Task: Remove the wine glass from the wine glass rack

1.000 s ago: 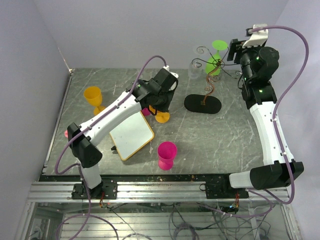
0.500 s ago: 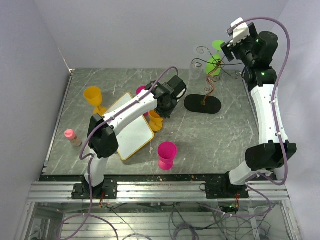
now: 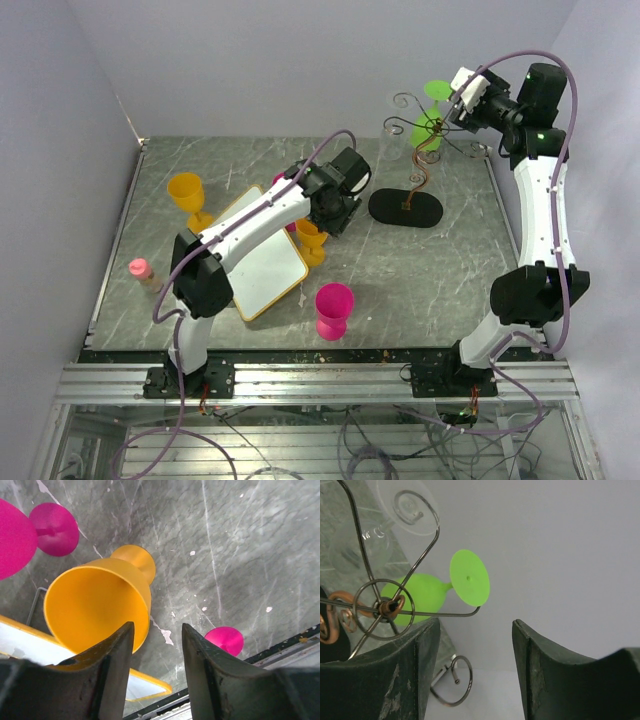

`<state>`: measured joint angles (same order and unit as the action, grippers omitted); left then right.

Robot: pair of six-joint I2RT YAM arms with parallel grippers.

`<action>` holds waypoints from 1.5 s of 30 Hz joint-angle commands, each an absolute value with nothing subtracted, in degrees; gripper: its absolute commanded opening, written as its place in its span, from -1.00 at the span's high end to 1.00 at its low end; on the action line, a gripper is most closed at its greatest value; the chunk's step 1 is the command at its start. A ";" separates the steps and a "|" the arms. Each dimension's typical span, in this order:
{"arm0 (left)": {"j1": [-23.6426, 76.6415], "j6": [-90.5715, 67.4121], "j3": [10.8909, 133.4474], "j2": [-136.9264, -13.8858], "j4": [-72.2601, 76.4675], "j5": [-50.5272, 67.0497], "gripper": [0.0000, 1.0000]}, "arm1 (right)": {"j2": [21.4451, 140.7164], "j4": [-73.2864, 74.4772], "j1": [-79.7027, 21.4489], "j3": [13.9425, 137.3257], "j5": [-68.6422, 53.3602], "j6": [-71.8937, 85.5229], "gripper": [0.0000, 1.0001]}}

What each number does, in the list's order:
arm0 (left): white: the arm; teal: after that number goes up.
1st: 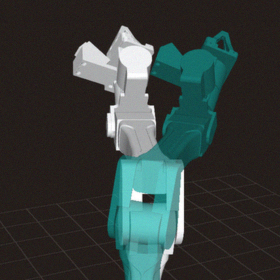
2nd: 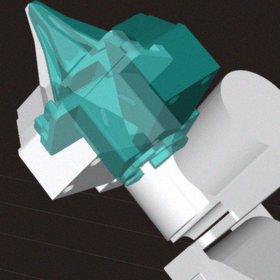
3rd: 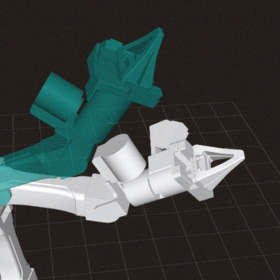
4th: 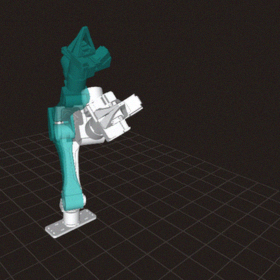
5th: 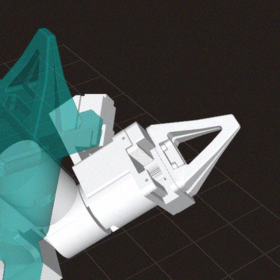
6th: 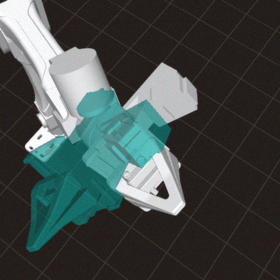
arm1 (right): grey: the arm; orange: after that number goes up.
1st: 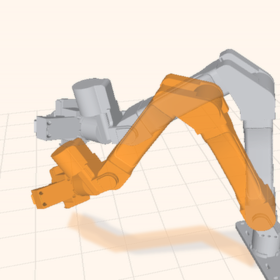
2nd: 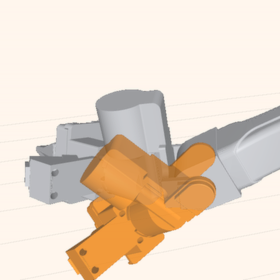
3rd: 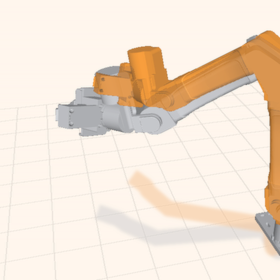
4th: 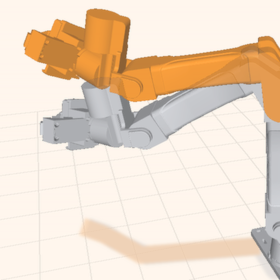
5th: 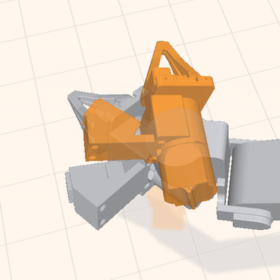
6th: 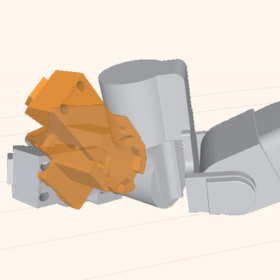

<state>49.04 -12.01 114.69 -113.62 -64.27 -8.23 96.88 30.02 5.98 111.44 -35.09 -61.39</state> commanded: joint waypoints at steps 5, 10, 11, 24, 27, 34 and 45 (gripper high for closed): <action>47.02 -14.24 116.48 -101.41 -57.49 -2.60 -0.16 | 105.30 36.91 7.14 121.18 -42.55 -72.50 0.02; 46.04 -15.47 115.44 -96.77 -54.86 -2.84 -0.15 | 107.46 37.61 7.12 122.47 -42.72 -73.94 0.01; 45.87 -15.69 114.49 -95.55 -53.68 -3.49 -0.15 | 107.75 37.74 7.12 122.73 -42.61 -74.12 0.00; 42.74 -17.80 109.54 -87.93 -45.04 -1.59 -0.10 | 113.51 36.64 6.56 128.96 -42.63 -72.52 0.00; 42.18 -17.67 110.22 -88.22 -45.52 -0.99 -0.09 | 113.90 36.25 5.93 129.21 -42.03 -72.85 0.00; 41.46 -18.02 109.00 -87.55 -44.57 0.31 -0.09 | 115.30 36.50 4.71 130.65 -40.95 -73.37 0.00; 40.45 -18.09 108.81 -86.84 -44.38 1.28 -0.09 | 118.92 37.24 3.25 134.34 -40.68 -72.78 0.05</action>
<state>41.04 -17.61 109.06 -88.66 -46.52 -0.60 118.02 37.26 4.03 132.79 -40.93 -73.10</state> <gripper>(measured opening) 0.543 0.476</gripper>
